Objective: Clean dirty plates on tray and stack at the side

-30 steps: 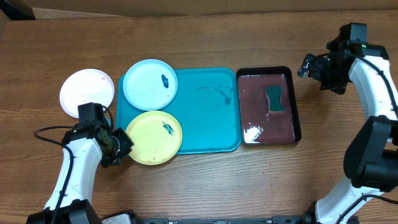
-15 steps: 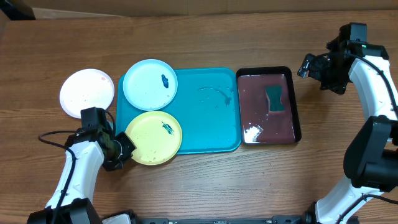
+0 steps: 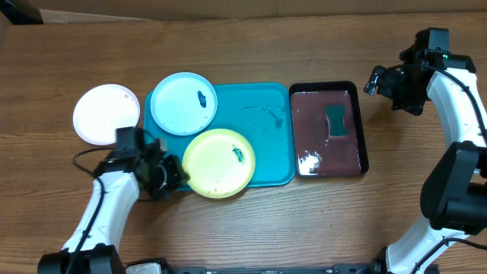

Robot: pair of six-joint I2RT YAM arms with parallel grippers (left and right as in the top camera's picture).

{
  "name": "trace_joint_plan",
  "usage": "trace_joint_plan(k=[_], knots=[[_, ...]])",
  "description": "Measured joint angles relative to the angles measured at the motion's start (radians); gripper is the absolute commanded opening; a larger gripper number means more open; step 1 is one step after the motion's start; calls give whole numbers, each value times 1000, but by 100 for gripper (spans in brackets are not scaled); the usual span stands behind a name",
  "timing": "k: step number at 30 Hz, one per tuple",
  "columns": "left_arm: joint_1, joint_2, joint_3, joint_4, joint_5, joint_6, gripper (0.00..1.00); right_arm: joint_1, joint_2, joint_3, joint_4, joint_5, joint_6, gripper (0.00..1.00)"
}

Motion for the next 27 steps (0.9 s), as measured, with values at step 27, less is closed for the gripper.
trace_joint_plan(k=[27], knots=[[-384, 293, 436, -99, -317, -199, 4, 0, 0, 0, 1, 0, 0, 100]])
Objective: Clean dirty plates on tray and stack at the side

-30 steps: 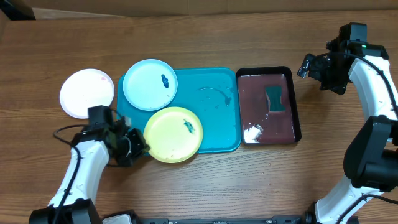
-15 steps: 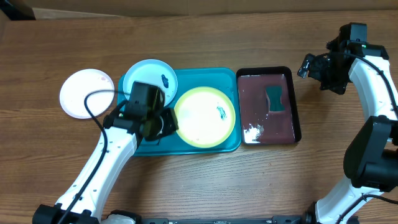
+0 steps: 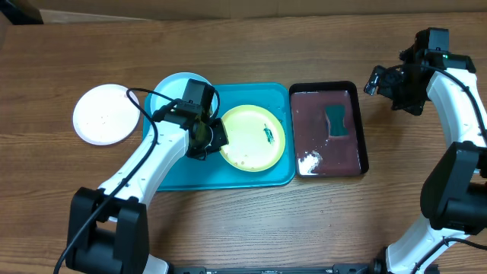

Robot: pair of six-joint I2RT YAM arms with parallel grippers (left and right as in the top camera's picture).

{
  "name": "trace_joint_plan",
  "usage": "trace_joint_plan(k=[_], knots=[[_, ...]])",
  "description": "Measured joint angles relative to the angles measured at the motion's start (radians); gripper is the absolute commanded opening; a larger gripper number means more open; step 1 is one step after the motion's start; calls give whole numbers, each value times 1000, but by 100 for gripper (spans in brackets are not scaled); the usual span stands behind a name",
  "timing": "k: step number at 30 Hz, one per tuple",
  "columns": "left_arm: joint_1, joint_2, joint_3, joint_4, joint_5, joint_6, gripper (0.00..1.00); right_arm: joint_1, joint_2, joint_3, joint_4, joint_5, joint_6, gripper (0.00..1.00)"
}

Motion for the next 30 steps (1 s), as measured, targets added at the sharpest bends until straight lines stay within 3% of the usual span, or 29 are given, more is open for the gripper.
trace_joint_plan(k=[15, 22, 30], knots=[[-25, 79, 7, 7, -105, 0, 5, 0, 0, 0, 0, 0, 0, 100], [-25, 137, 7, 19, -111, -3, 28, 0, 0, 0, 0, 0, 0, 100], [-25, 138, 8, 24, -111, 17, 14, 0, 0, 0, -14, -43, 1, 100]])
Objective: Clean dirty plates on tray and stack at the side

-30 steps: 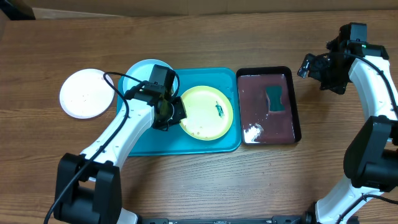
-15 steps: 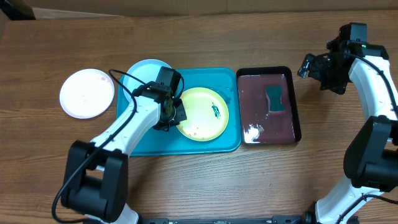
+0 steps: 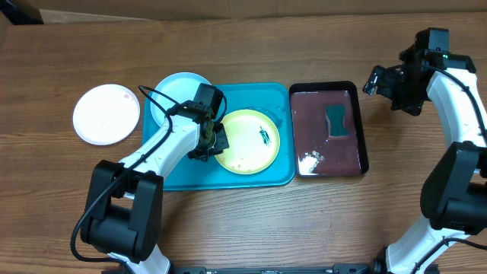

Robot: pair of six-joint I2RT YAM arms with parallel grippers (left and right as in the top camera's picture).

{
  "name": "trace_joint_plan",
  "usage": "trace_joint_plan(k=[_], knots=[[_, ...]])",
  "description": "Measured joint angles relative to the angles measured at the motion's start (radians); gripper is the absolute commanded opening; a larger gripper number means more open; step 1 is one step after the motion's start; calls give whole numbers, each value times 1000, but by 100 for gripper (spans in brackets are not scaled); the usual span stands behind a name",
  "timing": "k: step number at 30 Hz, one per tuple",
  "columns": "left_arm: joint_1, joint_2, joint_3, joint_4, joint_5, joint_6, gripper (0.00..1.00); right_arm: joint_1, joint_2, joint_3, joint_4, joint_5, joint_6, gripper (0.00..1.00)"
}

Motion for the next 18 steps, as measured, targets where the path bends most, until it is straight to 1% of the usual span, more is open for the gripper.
trace_joint_plan(k=[1, 2, 4, 6, 11, 14, 18], knots=[[0, 0, 0, 0, 0, 5, 13, 0, 0, 0, -26, -22, -1, 100], [0, 0, 0, 1, 0, 8, 13, 0, 0, 0, -57, -42, 0, 98], [0, 0, 0, 0, 0, 10, 12, 0, 0, -2, -89, -85, 1, 91], [0, 0, 1, 0, 0, 11, 12, 3, 0, -2, -110, -120, -5, 86], [0, 0, 1, 6, 0, 11, 12, 52, 0, -2, -167, -150, -66, 73], [0, 0, 1, 8, 0, 11, 12, 112, 0, -2, -184, -144, -82, 72], [0, 0, 1, 8, 0, 11, 12, 205, 0, -2, -195, -65, -93, 72]])
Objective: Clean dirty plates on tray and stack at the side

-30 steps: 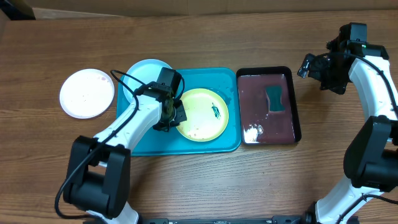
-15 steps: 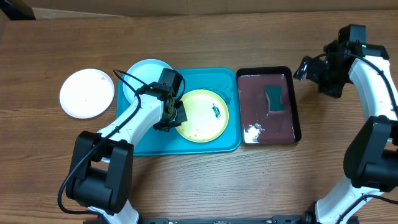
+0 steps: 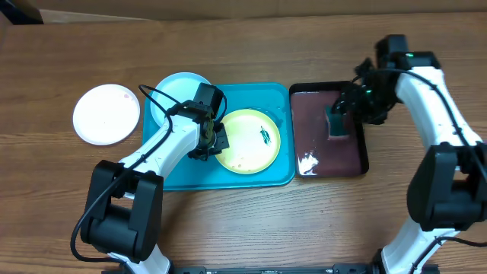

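Observation:
On the teal tray (image 3: pixel 266 176) lies a yellow plate (image 3: pixel 251 144) with a dark green smear and some crumbs. My left gripper (image 3: pixel 214 141) is shut on that plate's left rim. Behind the left arm, a light blue plate (image 3: pixel 173 93) rests on the tray's back left corner. A white plate (image 3: pixel 106 114) sits on the table left of the tray. The green sponge (image 3: pixel 336 123) lies in the black basin (image 3: pixel 364 152) of dark water. My right gripper (image 3: pixel 344 105) hangs open just over the sponge's far end.
White foam (image 3: pixel 309 161) floats in the basin's near left corner. The basin stands tight against the tray's right side. A cardboard edge (image 3: pixel 91 15) runs along the back of the wooden table.
My right arm has swung from the table's far right to over the basin, its gripper now at the sponge. The left gripper and the yellow plate have not moved.
The yellow plate first lay on the tray's front edge with my left gripper at its left side. Then the left gripper held it in the tray's middle, and shifted it slightly left. The right arm stayed at the far right until now, when it hangs over the sponge.

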Robot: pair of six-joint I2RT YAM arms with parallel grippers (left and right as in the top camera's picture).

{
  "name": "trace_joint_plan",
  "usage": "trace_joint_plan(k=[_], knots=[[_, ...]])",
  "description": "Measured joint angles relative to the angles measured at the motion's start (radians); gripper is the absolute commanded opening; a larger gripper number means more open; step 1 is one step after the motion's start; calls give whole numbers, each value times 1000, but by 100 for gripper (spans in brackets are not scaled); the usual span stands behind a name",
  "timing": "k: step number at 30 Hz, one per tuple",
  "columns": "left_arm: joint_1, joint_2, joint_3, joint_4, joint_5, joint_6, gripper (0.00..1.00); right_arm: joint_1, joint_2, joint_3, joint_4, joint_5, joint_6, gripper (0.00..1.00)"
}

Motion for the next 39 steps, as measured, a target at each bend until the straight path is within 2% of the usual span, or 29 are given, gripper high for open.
trace_joint_plan(k=[9, 18, 26, 29, 36, 39], knots=[[0, 0, 0, 0, 0, 0, 12, 142, 0, 0, -20, 262, -5, 72], [0, 0, 0, 0, 0, 0, 12, 145, 8, 0, 27, 322, -5, 72], [0, 0, 0, 0, 0, 0, 12, 145, 97, 0, 62, 325, -6, 72], [0, 0, 0, 0, 0, 0, 12, 145, 135, -1, 84, 325, -6, 66], [0, 0, 0, 0, 0, 0, 12, 145, 172, -2, 96, 320, -9, 67], [0, 0, 0, 0, 0, 0, 12, 145, 172, -3, 97, 320, -8, 57]])
